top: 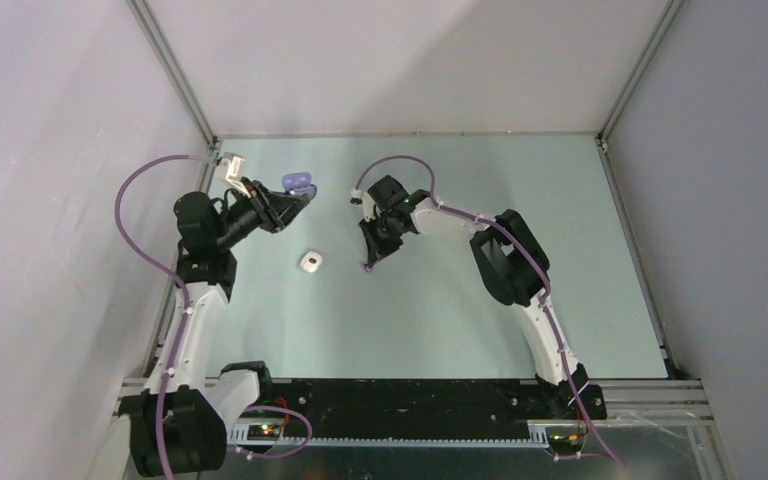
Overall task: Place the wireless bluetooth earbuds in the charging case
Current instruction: Pick up the right earbud from the center of the board, then insert the right earbud into the right side groove of the charging case.
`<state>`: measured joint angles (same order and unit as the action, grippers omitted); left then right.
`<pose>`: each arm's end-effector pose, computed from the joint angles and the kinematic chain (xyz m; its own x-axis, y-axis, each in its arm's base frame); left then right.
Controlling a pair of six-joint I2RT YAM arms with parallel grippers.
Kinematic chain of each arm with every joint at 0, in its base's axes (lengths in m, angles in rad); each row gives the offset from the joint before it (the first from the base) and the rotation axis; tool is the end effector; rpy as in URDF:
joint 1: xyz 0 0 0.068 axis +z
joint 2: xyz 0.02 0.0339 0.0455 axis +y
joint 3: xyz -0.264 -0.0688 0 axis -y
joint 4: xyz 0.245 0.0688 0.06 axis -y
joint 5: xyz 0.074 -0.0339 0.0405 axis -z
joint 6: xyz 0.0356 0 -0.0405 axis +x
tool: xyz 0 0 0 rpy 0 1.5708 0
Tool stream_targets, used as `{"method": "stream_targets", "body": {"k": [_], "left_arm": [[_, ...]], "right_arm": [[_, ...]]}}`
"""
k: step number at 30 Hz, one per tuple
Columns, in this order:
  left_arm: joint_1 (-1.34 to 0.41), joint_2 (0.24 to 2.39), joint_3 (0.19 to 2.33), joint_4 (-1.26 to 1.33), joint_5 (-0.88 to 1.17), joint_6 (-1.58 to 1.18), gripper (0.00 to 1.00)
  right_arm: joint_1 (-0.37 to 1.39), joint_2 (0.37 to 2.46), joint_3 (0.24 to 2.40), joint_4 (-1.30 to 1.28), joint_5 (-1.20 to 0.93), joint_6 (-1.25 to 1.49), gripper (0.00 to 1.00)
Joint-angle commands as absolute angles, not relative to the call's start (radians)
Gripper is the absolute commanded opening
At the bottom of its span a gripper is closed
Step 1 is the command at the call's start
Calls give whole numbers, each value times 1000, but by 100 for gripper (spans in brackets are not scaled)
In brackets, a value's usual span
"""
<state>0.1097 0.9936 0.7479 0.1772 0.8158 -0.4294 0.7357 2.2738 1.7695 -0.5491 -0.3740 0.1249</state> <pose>0.2278 -0.0010 0.3266 -0.3313 -0.3235 -0.8863 0.5601 0.6885 -0.4607 0.3524 0.3366 0.1559 -0.7338 -0.5079 -0.4512 -0.6725 0.6371 0.3767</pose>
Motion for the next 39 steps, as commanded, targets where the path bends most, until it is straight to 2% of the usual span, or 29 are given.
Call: {"method": "stream_targets", "body": {"k": [1, 4, 12, 16, 22, 25, 30, 39], "left_arm": [[122, 987, 737, 232, 843, -441, 0], [121, 1015, 726, 283, 844, -456, 0], [86, 1126, 751, 381, 893, -477, 0], [19, 1186, 789, 382, 935, -412, 0], [-116, 1263, 863, 417, 935, -367, 0], [-180, 1307, 883, 540, 938, -420, 0], [-259, 1350, 947, 592, 946, -434, 0], [-282, 1387, 982, 682, 991, -490, 0]], "right_arm": [[735, 2163, 1755, -551, -338, 65, 0], [723, 2077, 1710, -549, -333, 14, 0], [709, 1805, 1612, -567, -335, -356, 0], [702, 1602, 1523, -468, -294, -615, 0], [710, 1422, 1447, -278, -200, -847, 0], [734, 1376, 1401, -149, -149, -911, 0], [757, 1354, 1395, -90, -122, -950, 0], [766, 1347, 1378, -38, -146, -909, 0]]}}
